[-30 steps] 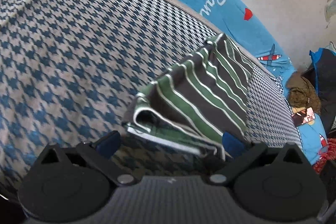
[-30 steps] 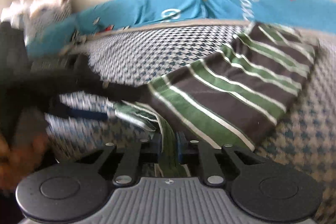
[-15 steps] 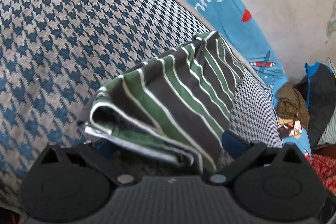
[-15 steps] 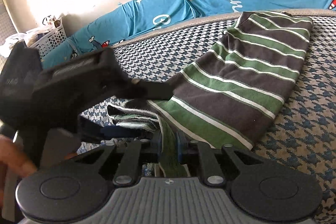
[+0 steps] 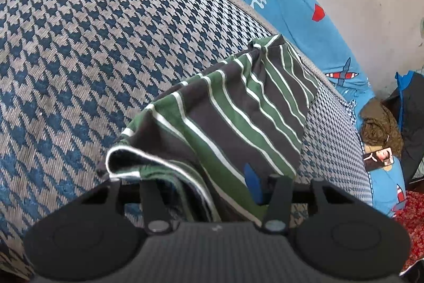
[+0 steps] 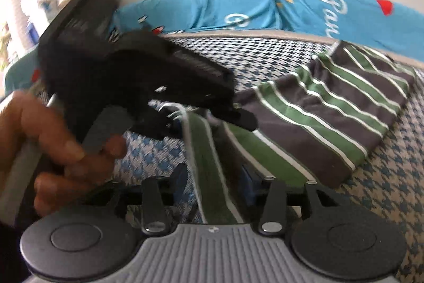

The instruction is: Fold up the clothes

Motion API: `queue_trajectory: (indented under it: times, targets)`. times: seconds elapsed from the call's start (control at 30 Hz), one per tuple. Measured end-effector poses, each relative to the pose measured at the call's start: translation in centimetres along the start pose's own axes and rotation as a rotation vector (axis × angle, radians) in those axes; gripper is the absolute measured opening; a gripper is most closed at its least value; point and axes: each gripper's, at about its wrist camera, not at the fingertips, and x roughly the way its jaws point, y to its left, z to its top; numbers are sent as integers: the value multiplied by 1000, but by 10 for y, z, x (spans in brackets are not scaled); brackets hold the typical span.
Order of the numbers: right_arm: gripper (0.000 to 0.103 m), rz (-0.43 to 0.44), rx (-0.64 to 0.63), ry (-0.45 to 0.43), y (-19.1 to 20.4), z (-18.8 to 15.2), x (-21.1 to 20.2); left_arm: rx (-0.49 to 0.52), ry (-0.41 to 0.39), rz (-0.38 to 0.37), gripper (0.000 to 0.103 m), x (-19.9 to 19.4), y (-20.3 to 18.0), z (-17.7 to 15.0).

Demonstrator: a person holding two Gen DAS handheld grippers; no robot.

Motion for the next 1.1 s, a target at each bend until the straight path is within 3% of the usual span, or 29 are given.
queue_trajectory:
  times: [0.2, 0.5, 0.63, 0.73, 0.8, 0.87, 1.1]
  targets:
    - [43, -15, -121, 13, 16, -6, 4, 10, 29, 6, 45, 1, -3, 5]
    - [42, -151, -254, 1, 27, -6, 19, 41, 26, 24, 47, 7, -9, 5]
    - [26, -157, -243, -18, 24, -1, 15, 69, 12, 34, 47, 9, -10, 3]
    - [15, -158, -230, -33, 21, 2, 10, 130, -5, 51, 40, 11, -15, 1]
    - [12, -141, -221, -40, 20, 5, 5, 143, -13, 57, 20, 10, -12, 1]
    - [12, -117, -218, -46, 20, 7, 2, 136, -19, 56, 11, 8, -5, 2]
    - [9, -50, -174, -52, 28, 19, 0, 142, -56, 69, 9, -5, 7, 4]
